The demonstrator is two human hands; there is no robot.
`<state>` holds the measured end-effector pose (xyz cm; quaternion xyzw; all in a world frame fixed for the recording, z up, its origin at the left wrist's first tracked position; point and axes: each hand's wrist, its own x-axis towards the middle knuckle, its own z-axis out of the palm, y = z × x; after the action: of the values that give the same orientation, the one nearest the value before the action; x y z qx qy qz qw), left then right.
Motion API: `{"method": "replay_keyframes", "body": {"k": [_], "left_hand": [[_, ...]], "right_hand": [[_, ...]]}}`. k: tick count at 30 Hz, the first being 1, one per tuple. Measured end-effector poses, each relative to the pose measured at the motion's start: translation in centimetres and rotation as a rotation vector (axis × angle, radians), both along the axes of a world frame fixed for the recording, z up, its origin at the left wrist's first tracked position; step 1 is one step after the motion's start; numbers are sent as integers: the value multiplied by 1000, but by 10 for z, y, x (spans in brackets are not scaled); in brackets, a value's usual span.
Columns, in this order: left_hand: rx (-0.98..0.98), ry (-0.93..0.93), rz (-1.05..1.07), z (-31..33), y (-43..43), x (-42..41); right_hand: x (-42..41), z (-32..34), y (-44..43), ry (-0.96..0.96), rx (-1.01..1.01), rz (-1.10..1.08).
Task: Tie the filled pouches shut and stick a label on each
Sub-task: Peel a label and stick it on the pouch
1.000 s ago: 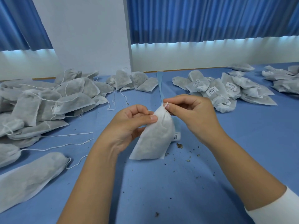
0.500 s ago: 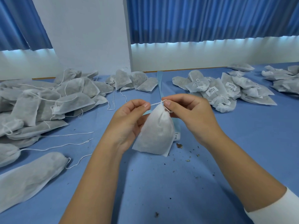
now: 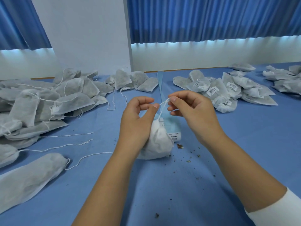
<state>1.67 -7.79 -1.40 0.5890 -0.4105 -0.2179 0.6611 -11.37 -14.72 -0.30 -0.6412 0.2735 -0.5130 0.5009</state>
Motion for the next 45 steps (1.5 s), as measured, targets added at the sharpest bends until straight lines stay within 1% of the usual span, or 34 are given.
{"method": "replay_keyframes", "body": {"k": [4,6,8,10,12,19,24,28,31,34,36,39,41,43,45], "left_hand": [[-20,-44,-16,1,2,-5],[-19,-69,-23,1,2,-8],[3,-93,-42,1,2,-13],[24,-122,-56,1,2,-18],[23,-158,-59,1,2,-23],[-16,-178,-71,5,2,-25],[-34,-68,-137,6,3,-25],[-20,52,-189,7,1,-23],[3,65,-180,6,1,-23],[64,59,-124,3,0,-19],[157,77,-117,2,1,-15],[319,110,-249,6,3,-4],[369,114,-389,10,6,3],[380,109,-492,11,10,12],[384,-23,-560,9,16,23]], "right_hand": [[-2,0,-6,4,57,-50],[-4,-1,-10,33,41,-86],[-5,-3,-12,124,-54,-156],[-6,-5,-15,269,-229,-278],[-8,-6,-16,363,-379,-373],[-9,-11,-18,488,-592,-528],[-11,-9,-16,466,-730,-621],[-12,-10,-19,439,-761,-618],[-12,-12,-21,445,-745,-599],[-11,-14,-23,430,-647,-471],[-9,-15,-22,410,-601,-407],[-9,-14,-22,391,-589,-396],[-10,-14,-23,378,-580,-404],[-10,-13,-25,364,-561,-409],[-11,-12,-26,351,-545,-411]]}}
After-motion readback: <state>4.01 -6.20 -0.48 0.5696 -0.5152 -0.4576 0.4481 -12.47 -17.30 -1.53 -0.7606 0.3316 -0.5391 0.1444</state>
